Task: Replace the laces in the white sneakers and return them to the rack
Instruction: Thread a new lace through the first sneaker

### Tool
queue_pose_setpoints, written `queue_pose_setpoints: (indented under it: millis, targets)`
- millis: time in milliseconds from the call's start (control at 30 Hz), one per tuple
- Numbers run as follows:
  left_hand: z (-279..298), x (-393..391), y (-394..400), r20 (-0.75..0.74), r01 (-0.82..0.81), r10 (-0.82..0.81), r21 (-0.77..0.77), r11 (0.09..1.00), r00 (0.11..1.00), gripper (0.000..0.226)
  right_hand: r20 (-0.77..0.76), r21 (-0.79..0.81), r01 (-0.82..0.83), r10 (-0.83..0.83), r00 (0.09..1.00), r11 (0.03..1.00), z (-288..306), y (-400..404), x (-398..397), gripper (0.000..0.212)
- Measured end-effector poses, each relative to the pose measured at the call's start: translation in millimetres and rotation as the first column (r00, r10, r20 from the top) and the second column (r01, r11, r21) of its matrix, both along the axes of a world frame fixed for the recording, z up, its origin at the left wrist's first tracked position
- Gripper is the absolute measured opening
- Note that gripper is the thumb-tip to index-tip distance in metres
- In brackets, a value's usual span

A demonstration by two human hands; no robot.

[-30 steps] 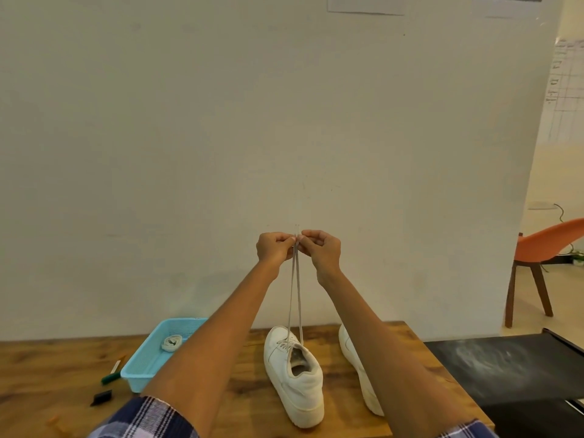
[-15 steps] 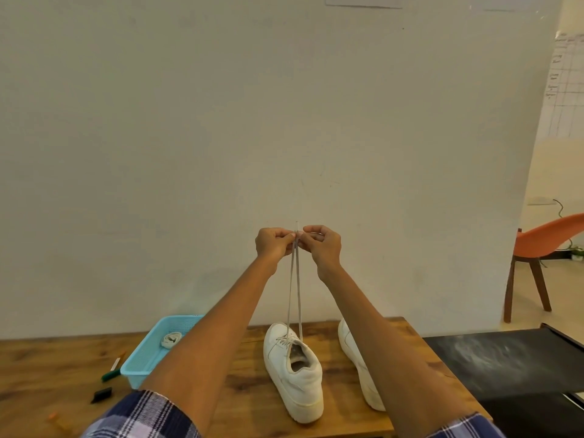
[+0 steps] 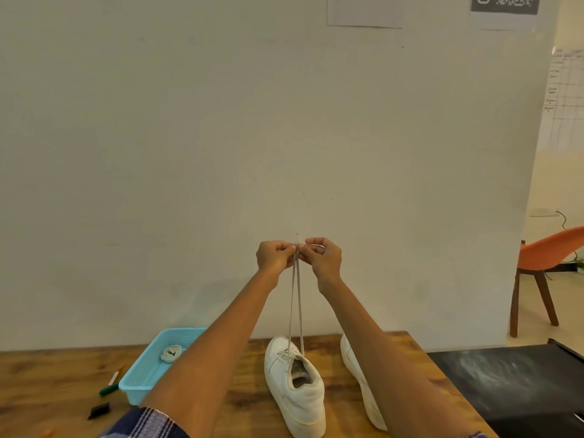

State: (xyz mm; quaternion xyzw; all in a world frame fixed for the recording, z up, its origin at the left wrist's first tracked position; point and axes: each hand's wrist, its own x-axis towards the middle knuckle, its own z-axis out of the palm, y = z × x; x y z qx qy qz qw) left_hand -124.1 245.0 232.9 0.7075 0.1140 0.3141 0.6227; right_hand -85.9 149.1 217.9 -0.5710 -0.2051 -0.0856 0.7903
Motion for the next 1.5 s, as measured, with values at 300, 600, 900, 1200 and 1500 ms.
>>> queue_pose_setpoints:
  millis: [300,600,900,1200,1500]
  targets:
    - [4.9,-1.0,-0.2,-0.080,0.143,-0.133,0.133,0.981,0.988,0.012,0.123,-0.301,0.003,0.036,0.992,0.954,26.4,-9.8,13.1,0.012]
    - [-6.7,3.2,-8.2,0.117,-0.223,0.190,0.476,0.851,0.975,0.012,0.061,-0.915,-0.013,0.172,0.983,0.402,14.5,1.5,6.1,0.019]
    - [-85.1,-12.0,51.6,-0.395,0.196,0.746,0.918,0.344,0.537,0.027,0.035,-0.663,-0.013,0.049,0.998,0.748,-18.3,0.3,41.0,0.020]
    - [-211.3,20.0,37.7,-0.641,0.377,0.049,0.510,0.773,0.766,0.022,-0.069,-0.939,-0.095,0.091,0.993,0.332,-136.4,24.5,56.4,0.045]
    - [-249.8,0.3,14.9,-0.382,-0.010,0.160,0.367,0.930,0.910,0.013,-0.052,-0.954,-0.118,0.235,0.971,0.276,-174.7,9.3,44.4,0.026]
